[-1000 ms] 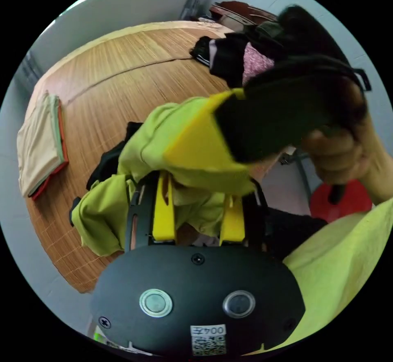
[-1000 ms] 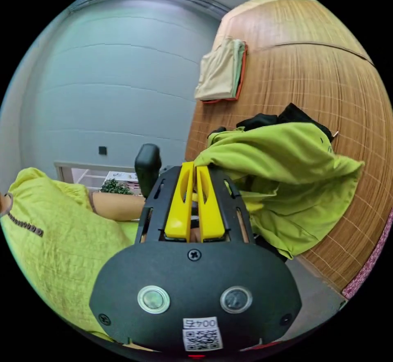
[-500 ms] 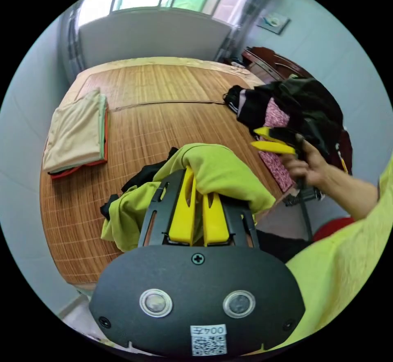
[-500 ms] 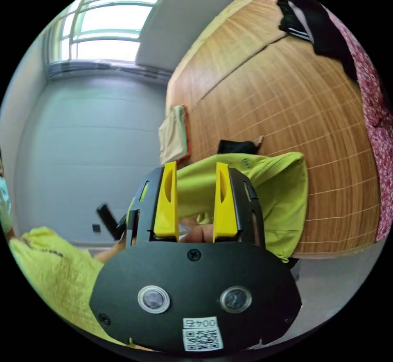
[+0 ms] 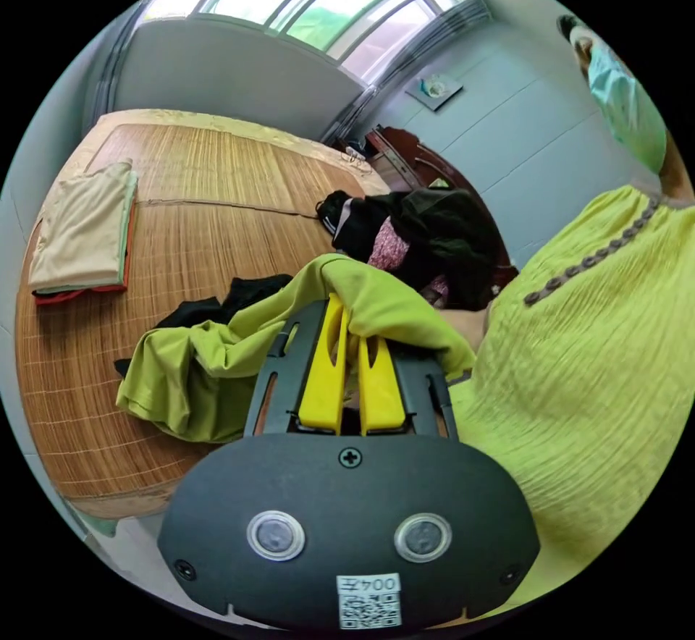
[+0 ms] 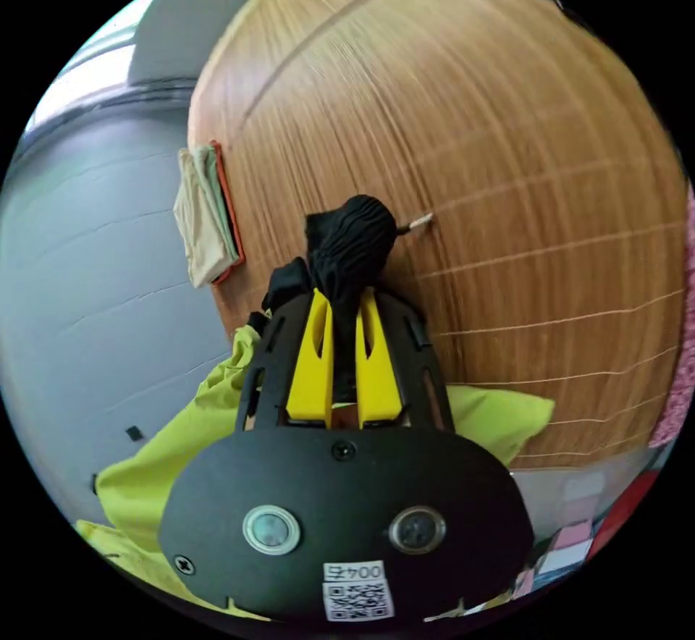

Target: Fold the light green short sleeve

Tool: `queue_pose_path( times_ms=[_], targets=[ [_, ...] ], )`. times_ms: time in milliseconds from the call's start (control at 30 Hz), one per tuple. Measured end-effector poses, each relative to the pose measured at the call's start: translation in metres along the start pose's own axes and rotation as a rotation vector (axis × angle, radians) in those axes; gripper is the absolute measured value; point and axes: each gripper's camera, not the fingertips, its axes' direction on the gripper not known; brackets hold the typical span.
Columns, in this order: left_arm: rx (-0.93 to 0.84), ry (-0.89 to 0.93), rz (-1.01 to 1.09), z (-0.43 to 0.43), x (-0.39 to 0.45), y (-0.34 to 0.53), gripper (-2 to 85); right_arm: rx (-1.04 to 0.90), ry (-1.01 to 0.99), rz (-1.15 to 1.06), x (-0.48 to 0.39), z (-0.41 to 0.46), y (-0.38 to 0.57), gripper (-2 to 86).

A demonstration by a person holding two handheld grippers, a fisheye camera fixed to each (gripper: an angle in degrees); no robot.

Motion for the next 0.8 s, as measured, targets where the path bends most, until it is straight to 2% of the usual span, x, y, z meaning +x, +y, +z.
queue_pose_path(
  times_ms=[33, 100, 200, 333, 433, 600, 800],
  targets=[
    [0.026, 0.014, 0.006, -0.01, 0.0, -0.003, -0.2, 0.056, 0.049, -0.036, -0.011, -0.022, 0.001, 4.9],
    [0.047, 0.01, 0.035, -0.022, 0.003, -0.007, -0.2, 0.301, 0.254, -0.158, -0.049, -0.118, 0.01, 4.8],
    [0.072, 0.008, 0.067, -0.039, 0.009, -0.01, -0.1, 0.531, 0.513, -0.171, -0.068, -0.225, 0.016, 5.5],
    [0.123, 0.04, 0.036, -0.054, 0.009, -0.015, -0.1, 0.561, 0.758, -0.103, -0.064, -0.296, 0.002, 8.0],
    [0.174, 0.087, 0.034, -0.066, 0.013, -0.029, -0.1, 0.704, 0.704, -0.147, -0.091, -0.34, 0.046, 7.8],
    [0.255, 0.205, 0.062, -0.09, 0.026, -0.066, 0.0, 0.861, 0.196, -0.308, -0.152, -0.335, 0.173, 4.5],
    [0.253, 0.233, 0.257, -0.113, 0.072, -0.104, 0.1, 0.696, 0.106, -0.503, -0.248, -0.261, 0.261, 8.8]
  ],
)
